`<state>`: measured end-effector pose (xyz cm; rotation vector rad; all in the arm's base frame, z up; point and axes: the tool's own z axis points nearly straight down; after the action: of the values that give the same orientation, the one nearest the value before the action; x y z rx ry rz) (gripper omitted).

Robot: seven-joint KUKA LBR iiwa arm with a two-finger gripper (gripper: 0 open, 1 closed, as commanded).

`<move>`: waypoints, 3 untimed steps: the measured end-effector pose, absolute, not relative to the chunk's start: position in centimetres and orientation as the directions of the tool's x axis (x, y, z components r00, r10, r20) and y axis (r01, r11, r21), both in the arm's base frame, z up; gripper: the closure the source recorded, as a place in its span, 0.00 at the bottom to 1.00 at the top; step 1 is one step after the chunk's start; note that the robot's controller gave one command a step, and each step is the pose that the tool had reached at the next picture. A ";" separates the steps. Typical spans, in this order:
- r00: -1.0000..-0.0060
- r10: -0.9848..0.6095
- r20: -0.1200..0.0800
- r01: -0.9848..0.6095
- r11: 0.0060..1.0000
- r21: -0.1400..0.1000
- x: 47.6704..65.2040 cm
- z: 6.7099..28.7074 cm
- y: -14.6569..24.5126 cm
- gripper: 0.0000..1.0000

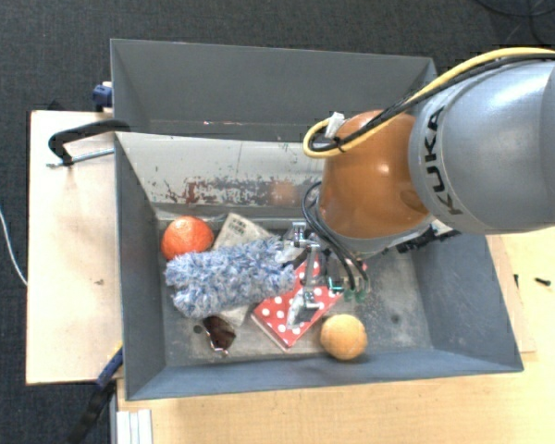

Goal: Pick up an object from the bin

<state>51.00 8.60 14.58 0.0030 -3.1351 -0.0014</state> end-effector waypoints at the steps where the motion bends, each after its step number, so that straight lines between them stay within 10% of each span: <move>1: -1.000 -0.001 -0.002 -0.001 1.000 0.002 51.2 15.0 8.6 0.00; 2: -0.998 -0.060 -0.012 -0.061 0.998 0.001 53.7 12.2 9.6 0.00; 3: -0.982 -0.188 0.025 -0.188 0.982 0.002 57.2 8.8 10.7 0.00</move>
Offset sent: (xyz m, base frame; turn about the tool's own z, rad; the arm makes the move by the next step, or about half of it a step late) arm 0.0569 0.0254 -0.0758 -0.1506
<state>57.17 10.68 8.75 0.2944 -3.1026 0.0009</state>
